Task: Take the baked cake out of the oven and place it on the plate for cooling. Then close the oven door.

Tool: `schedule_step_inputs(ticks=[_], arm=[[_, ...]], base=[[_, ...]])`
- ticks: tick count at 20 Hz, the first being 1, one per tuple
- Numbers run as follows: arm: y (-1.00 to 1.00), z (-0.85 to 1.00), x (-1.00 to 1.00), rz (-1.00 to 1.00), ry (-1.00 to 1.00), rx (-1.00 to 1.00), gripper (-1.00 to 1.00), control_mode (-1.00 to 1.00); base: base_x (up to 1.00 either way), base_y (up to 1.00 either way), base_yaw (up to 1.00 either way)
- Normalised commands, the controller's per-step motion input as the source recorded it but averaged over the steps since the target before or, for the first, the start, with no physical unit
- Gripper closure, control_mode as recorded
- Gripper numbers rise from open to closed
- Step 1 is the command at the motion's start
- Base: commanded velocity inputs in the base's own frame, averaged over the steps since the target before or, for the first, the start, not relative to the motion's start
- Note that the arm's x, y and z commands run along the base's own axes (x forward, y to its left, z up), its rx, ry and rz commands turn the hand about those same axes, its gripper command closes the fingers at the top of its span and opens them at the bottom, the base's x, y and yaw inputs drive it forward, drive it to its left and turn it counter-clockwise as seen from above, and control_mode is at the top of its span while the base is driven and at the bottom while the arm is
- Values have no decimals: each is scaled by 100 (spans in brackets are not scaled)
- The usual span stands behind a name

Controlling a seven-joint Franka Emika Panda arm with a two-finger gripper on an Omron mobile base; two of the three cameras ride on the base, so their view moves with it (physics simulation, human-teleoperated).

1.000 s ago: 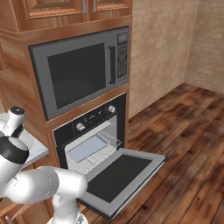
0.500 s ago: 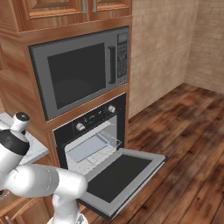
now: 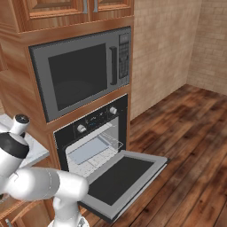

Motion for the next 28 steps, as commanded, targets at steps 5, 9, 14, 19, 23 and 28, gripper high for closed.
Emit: schedule_step_inputs(ticks=[5, 9, 14, 19, 23, 28], arm=[[-10, 72, -24, 0, -10, 4, -100, -100], [-40, 100, -40, 0, -6, 14, -100, -100], [-61, 100, -44, -3, 2, 7, -100, -100], [-80, 92, -27, -9, 21, 0, -100, -100], [-93, 82, 0, -15, 37, 0, -100, -100], [-100, 74, 0, -17, 38, -5, -100, -100]], base=[[0, 0, 0], [0, 0, 0], [0, 0, 0], [0, 0, 0], [0, 0, 0], [0, 0, 0]])
